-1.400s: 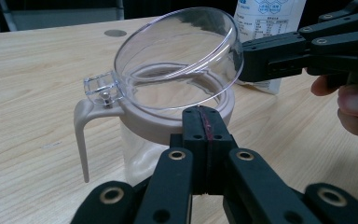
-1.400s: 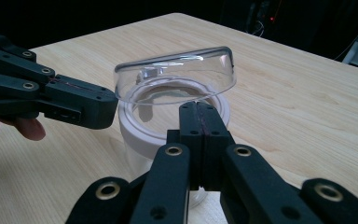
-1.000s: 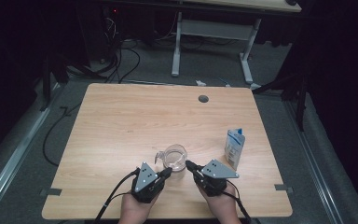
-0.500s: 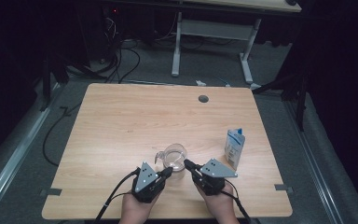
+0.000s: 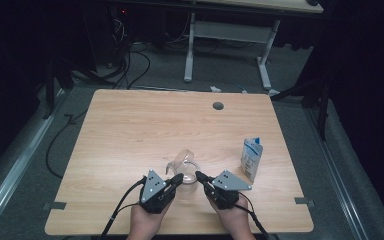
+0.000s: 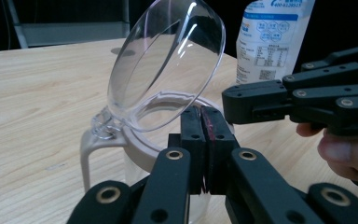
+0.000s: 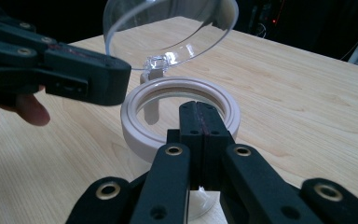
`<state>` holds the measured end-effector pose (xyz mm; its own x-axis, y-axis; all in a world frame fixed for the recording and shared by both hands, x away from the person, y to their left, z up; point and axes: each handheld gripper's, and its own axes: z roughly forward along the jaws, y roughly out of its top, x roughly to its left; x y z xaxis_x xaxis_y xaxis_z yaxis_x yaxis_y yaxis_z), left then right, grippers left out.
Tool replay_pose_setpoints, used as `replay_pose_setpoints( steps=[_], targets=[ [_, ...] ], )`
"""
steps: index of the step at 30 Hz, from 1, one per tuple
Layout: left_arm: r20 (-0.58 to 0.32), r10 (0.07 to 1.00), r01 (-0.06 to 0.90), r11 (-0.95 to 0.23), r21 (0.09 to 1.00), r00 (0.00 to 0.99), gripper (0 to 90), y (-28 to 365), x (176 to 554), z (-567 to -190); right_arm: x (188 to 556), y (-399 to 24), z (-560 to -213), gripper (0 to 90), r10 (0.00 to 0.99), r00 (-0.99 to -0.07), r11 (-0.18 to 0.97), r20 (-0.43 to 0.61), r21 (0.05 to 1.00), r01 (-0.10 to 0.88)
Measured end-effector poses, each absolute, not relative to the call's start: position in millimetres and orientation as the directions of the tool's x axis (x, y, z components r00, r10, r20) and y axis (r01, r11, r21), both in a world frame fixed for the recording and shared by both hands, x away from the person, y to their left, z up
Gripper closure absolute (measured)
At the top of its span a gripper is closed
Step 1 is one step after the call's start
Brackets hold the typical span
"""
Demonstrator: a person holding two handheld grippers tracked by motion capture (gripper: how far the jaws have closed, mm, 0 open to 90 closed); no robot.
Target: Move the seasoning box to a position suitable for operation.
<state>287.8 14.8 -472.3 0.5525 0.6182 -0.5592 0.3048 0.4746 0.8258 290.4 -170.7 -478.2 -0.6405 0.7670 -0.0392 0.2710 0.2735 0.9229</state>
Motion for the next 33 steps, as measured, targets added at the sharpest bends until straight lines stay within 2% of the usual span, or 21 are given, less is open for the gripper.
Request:
replay_pose_setpoints(
  steps=[18,26,33],
  targets=[
    [-0.566,0.643,0.262,0.51,0.819,0.516,87.1,37,295,-471,290,-171,-479,90.0,0.766,-0.641,0.277,-0.047,0.924,0.265],
    [-0.548,0.652,0.27,0.483,0.833,0.524,83.2,40,291,-476,289,-170,-478,90.0,0.766,-0.641,0.281,-0.049,0.923,0.264],
    [-0.523,0.696,0.289,0.436,0.852,0.492,79.8,59,295,-491,288,-170,-476,89.9,0.757,-0.653,0.276,-0.041,0.925,0.262]
  ],
)
